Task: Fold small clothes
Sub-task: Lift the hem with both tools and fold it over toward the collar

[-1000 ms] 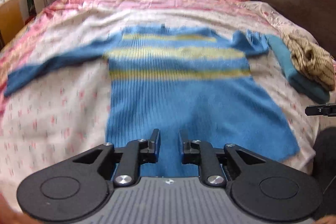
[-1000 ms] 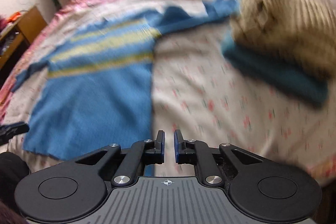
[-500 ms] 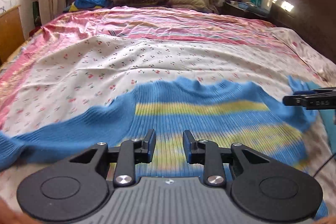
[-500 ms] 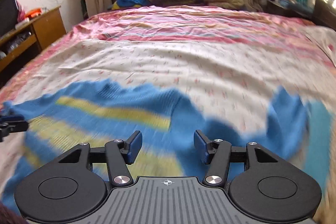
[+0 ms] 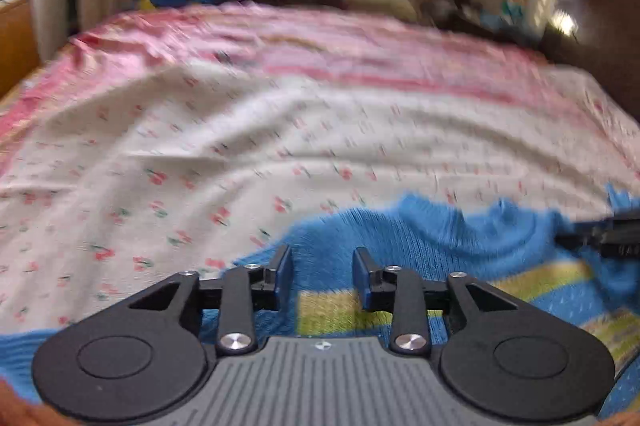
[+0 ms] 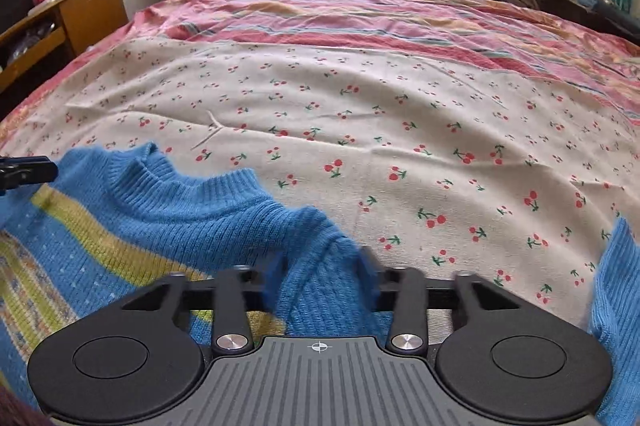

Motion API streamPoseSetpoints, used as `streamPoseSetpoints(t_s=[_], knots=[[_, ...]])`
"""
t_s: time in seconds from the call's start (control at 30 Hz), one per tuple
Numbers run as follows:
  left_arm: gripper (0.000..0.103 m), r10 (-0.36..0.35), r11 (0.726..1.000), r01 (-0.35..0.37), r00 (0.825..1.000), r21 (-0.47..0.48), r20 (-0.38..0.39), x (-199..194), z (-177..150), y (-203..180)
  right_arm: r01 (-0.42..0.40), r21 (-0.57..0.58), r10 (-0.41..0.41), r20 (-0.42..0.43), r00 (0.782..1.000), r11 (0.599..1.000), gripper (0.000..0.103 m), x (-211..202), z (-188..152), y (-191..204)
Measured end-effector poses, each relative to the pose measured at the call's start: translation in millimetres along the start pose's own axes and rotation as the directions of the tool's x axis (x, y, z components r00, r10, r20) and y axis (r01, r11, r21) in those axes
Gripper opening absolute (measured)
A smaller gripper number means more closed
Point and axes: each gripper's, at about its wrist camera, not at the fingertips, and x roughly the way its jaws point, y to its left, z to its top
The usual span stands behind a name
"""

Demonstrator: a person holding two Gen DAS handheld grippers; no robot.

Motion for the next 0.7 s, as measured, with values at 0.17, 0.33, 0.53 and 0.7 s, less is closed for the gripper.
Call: streamPoseSetpoints(t_s=[0.17,0.33,0.53,0.7], knots=[[0.016,0.106,0.992,-0.108,0.994,0.065,0.029,4.4,5.3,-11.2,0.039,0.03,-0.041,0.051,0.998,0.999,0.007,-9.0,9.3,0.4],[0.017,0.196,0.978,-0.199,0.979,0.061,0.046,12.9,-2.1,-9.3,0.112,0.095,-0.114,0.021,0.993,0.989,0.006,12.4,10.0,-7.5],[0.019,0.23,0.973,-0.231,0.966,0.0,0.116,-10.0,1.9,-12.6,0.102,0.132,-0.112,0.068,0.991,0.986,0.014,-10.6,10.2,-5.0],[0.019,0.226,0.973,-0.228,0.972,0.028,0.062,-12.3,-7.2,-17.4,0.132,0.14,-0.143,0.072,0.987,0.981,0.03,-33.0,-3.7,-7.1]])
